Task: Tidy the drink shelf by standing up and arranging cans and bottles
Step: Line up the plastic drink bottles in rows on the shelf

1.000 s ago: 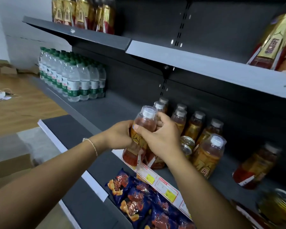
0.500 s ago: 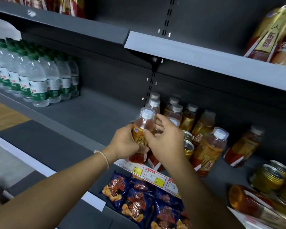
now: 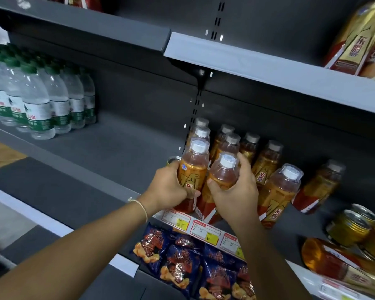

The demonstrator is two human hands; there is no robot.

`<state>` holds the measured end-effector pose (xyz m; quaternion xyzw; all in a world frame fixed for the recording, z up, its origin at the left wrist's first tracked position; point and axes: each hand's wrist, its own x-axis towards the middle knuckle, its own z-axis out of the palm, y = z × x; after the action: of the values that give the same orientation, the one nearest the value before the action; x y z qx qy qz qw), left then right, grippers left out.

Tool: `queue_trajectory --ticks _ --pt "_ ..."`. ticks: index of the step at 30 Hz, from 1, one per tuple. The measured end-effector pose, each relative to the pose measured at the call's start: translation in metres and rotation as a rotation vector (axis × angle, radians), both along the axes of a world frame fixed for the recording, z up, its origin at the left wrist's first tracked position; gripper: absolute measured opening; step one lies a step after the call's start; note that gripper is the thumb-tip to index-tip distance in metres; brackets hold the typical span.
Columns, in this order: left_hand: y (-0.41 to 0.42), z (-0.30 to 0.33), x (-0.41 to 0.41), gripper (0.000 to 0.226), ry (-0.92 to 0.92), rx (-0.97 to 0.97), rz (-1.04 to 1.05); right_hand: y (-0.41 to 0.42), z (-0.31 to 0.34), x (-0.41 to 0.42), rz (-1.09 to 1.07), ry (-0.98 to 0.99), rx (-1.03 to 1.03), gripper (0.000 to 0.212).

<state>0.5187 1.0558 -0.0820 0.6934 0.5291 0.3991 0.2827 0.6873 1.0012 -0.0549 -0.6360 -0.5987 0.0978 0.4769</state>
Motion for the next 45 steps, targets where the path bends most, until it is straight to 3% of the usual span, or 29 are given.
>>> queue_trajectory --ticks 7,16,20,23,28,32,34,41,45 --pt "0.003 -0.004 -0.001 0.070 0.056 0.031 -0.051 0.003 -0.007 0.000 -0.039 -0.003 0.027 0.095" --pt "0.006 -0.017 -0.003 0.081 0.151 0.136 0.032 -0.002 0.000 -0.013 -0.090 -0.084 0.004 0.095" --pt "0.010 -0.002 -0.024 0.057 0.195 0.033 -0.125 -0.008 0.013 -0.036 -0.163 -0.269 0.232 0.074" --pt "0.019 0.009 -0.047 0.048 0.217 -0.121 -0.160 -0.004 0.022 -0.053 -0.086 -0.346 0.373 0.050" --pt "0.042 0.008 -0.067 0.039 0.135 -0.064 0.013 0.007 0.024 -0.074 0.026 -0.377 0.380 0.044" --pt "0.055 0.001 -0.059 0.070 -0.022 -0.164 -0.065 0.016 0.025 -0.087 0.068 -0.471 0.319 0.046" --pt "0.058 -0.001 -0.052 0.075 -0.080 -0.205 -0.150 0.022 0.029 -0.090 0.086 -0.510 0.247 0.047" --pt "0.068 -0.004 -0.042 0.072 -0.155 -0.251 -0.209 0.040 0.034 -0.088 0.076 -0.638 0.096 0.045" --pt "0.069 -0.010 -0.045 0.053 -0.175 -0.231 -0.190 0.040 0.027 -0.087 0.059 -0.649 0.115 0.041"
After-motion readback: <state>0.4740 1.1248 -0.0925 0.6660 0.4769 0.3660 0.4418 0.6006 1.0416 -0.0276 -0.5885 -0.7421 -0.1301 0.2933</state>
